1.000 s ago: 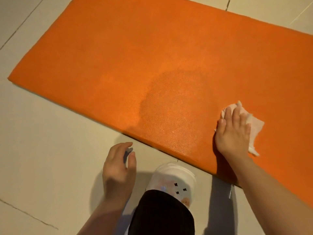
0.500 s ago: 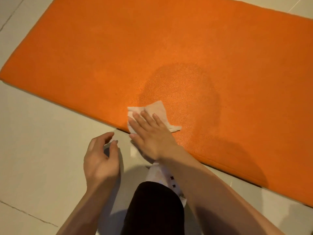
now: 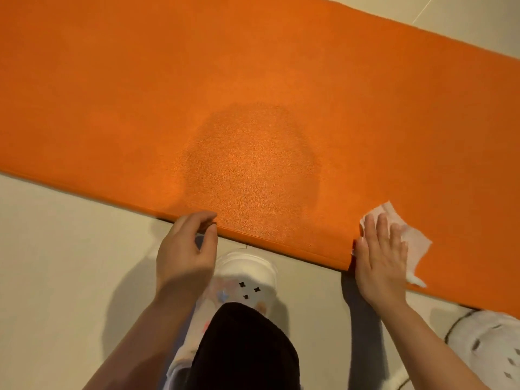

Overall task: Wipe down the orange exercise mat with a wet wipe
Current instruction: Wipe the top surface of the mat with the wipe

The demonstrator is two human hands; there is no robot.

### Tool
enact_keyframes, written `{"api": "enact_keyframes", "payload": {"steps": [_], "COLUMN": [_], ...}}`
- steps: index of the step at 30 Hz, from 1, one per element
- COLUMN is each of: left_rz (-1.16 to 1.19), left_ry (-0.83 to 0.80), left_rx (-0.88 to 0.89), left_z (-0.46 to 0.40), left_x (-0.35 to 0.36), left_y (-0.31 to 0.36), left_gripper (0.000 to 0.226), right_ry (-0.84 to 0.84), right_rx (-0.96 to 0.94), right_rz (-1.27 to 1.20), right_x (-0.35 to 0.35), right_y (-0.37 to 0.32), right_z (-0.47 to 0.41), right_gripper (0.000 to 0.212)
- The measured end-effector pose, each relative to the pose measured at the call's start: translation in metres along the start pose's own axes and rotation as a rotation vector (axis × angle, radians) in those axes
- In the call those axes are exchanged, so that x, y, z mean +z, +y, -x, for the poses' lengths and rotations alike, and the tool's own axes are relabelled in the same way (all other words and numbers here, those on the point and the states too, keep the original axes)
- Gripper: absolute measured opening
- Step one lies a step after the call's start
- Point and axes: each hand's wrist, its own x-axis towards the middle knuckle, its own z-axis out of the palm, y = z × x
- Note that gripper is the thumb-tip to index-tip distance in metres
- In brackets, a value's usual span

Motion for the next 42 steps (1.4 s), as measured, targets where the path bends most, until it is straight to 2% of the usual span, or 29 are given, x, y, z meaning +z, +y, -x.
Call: {"api": "enact_keyframes", "payload": {"steps": [2, 5, 7, 9, 11, 14, 19, 22, 25, 27, 29, 31, 33, 35, 38, 42], "left_rz": [0.04, -0.003, -0.043, -0.107, -0.138, -0.146, -0.172, -0.204, -0.243, -0.276, -0.302, -0.328, -0.343, -0.371, -0.419, -0.52], "left_ry": [-0.01, -0.013, 0.005, 0.014, 0.013, 0.005, -0.041, -0.075, -0.084, -0.07, -0.054, -0.059, -0.073, -0.089, -0.109, -0.226], "left_rx": [-0.016, -0.004, 0.009, 0.045, 0.078, 0.12, 0.144, 0.137, 0.116, 0.099, 0.098, 0.098, 0.095, 0.136, 0.259, 0.51], "left_z": [0.005, 0.007, 0.005, 0.0, -0.005, -0.009, -0.008, -0.007, -0.005, -0.001, 0.005, 0.011, 0.014, 0.012, 0.009, 0.004], "left_x": [0.005, 0.008, 0.007, 0.005, 0.006, 0.013, 0.029, 0.033, 0.035, 0.033, 0.031, 0.032, 0.033, 0.034, 0.039, 0.064], "left_y": [0.003, 0.008, 0.012, 0.016, 0.02, 0.028, 0.037, 0.035, 0.028, 0.021, 0.013, 0.009, 0.007, 0.009, 0.014, 0.029], "left_gripper": [0.024, 0.018, 0.024, 0.032, 0.032, 0.014, 0.017, 0.018, 0.027, 0.037, 0.034, 0.027, 0.027, 0.033, 0.033, 0.037], "right_ry": [-0.022, -0.212, -0.331, -0.356, -0.337, -0.212, 0.018, 0.059, 0.084, 0.078, 0.016, -0.035, -0.027, -0.026, 0.015, 0.147], "right_rx": [-0.081, -0.336, -0.466, -0.523, -0.555, -0.579, -0.371, -0.23, -0.176, -0.268, -0.506, -0.698, -0.794, -0.851, -0.898, -0.738], "right_rz": [-0.052, -0.173, -0.223, -0.255, -0.249, -0.089, 0.1, 0.122, 0.089, 0.092, 0.092, 0.068, 0.114, 0.107, 0.122, 0.197], "right_x": [0.002, 0.005, 0.011, 0.014, 0.016, 0.019, 0.022, 0.017, 0.016, 0.016, 0.019, 0.025, 0.03, 0.031, 0.03, 0.02], "right_y": [-0.025, -0.079, -0.118, -0.142, -0.14, -0.101, -0.01, 0.038, 0.047, 0.035, 0.011, -0.017, -0.046, -0.058, -0.045, 0.014], "right_z": [0.002, 0.001, -0.003, -0.008, -0.012, -0.008, 0.015, 0.036, 0.045, 0.043, 0.037, 0.026, 0.012, -0.001, -0.005, -0.004], "right_gripper": [0.075, 0.068, 0.065, 0.065, 0.063, 0.059, 0.054, 0.054, 0.054, 0.054, 0.056, 0.07, 0.087, 0.09, 0.077, 0.063]}}
